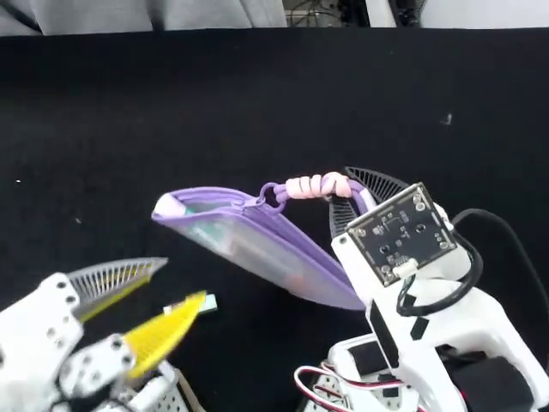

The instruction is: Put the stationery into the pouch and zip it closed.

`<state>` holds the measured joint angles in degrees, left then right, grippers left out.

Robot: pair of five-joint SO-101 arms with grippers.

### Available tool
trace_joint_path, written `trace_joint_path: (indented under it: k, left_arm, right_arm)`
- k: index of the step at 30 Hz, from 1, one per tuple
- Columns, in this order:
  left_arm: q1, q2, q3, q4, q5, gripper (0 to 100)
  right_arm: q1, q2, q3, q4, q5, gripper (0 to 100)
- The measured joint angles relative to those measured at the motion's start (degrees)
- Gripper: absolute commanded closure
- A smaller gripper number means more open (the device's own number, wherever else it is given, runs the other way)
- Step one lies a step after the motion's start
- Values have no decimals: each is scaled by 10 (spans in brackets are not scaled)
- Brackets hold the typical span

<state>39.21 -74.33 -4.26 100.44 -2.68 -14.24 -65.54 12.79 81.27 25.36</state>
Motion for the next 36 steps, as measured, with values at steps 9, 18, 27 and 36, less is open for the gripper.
trace_joint_path:
  k: [9,18,27,36]
  left_arm:
    - [-183,196,-92,0,165,826]
    - [-265,277,-40,0,268,827]
    - [-285,280,75,0,271,825]
    - [-406,264,123,0,273,822]
  right_arm:
    - [0,0,0,5,0,988]
    - [0,0,0,5,0,988]
    - [0,0,0,5,0,988]
    - [0,0,0,5,0,988]
